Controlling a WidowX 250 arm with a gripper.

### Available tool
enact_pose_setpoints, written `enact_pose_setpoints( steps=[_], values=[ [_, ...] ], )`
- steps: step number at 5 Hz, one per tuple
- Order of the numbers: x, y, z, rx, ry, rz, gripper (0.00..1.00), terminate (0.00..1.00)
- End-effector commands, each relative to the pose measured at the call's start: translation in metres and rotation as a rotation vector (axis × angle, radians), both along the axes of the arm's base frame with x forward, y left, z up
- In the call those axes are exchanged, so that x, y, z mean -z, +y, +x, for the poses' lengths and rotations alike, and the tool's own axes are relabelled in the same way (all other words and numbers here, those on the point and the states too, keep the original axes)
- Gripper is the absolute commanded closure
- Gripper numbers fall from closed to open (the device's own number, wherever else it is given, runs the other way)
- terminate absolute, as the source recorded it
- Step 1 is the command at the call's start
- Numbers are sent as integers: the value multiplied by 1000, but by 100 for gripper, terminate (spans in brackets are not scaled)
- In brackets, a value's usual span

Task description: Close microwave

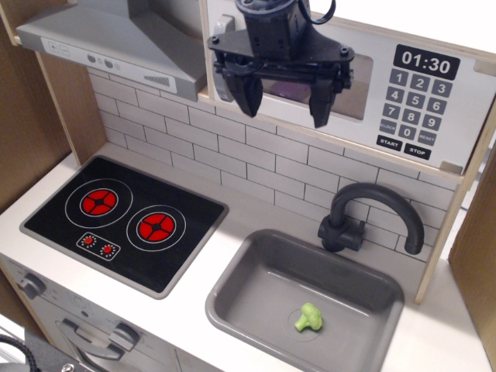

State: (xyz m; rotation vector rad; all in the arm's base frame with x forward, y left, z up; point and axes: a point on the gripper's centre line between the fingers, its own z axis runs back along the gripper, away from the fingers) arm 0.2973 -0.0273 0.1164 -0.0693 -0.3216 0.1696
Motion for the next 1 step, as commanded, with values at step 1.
enact_pose_setpoints(
  steps=[1],
  values=[
    [-22,2,8,-8,-47,-5,0,100]
  ],
)
